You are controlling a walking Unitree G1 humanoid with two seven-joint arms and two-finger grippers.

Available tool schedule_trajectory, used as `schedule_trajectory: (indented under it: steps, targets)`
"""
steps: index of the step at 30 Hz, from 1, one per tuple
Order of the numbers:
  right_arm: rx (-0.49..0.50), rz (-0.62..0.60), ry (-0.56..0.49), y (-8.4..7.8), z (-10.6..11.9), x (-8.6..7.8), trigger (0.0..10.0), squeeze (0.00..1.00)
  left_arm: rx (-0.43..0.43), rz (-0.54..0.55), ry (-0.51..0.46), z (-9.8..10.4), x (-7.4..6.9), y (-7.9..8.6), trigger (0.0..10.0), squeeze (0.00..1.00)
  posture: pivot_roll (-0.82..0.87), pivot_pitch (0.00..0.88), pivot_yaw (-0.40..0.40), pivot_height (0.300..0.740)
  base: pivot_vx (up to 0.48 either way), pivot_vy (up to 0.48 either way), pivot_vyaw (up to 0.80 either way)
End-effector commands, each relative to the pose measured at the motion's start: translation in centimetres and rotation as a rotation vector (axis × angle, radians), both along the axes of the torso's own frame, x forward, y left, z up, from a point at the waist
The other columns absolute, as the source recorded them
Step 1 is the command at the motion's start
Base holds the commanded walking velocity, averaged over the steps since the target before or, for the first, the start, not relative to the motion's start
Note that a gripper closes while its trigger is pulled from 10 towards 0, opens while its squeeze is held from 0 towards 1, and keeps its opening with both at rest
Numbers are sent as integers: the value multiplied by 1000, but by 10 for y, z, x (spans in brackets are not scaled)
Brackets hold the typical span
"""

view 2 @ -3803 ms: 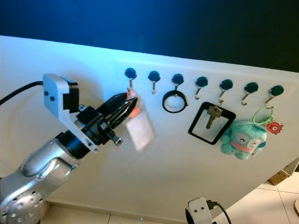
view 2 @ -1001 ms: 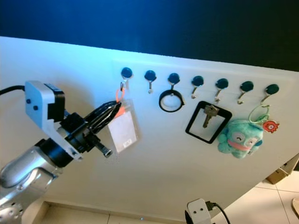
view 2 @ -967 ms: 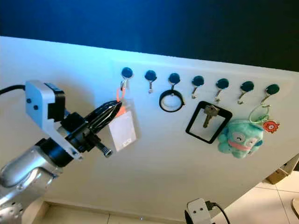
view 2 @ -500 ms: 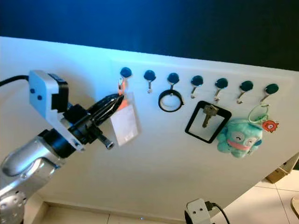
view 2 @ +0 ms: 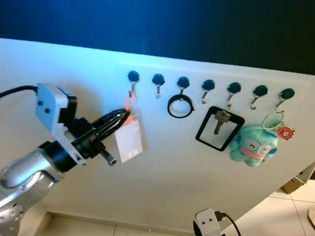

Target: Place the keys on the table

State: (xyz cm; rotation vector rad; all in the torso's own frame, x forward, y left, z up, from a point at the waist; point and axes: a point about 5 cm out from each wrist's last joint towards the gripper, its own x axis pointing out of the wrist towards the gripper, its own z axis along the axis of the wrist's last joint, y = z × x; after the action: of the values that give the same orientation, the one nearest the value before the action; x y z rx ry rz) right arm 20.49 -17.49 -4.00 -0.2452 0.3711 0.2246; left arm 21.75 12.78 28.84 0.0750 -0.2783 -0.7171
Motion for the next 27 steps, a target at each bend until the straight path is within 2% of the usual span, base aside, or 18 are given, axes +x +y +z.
schedule_trajectory:
  steps: [1,10,20,27]
  targets:
    - [-2,-5,26,-2,-5,-7,10000,0,8,34,-12,1,3,3,10000,0,153,149,-46,740,0,0,0]
    - [-5,-3,24,-3,-4,-5,10000,0,-10,38,-54,10,3,5,10000,0,150,143,-45,740,0,0,0]
    - [-6,-7,28,-3,-5,-7,10000,0,2,3,-58,10,-6,7,10000,0,147,141,-42,740,0,0,0]
    - [-6,-1,30,-3,-5,-7,10000,0,3,13,-70,13,-7,9,10000,0,157,149,-49,740,0,0,0]
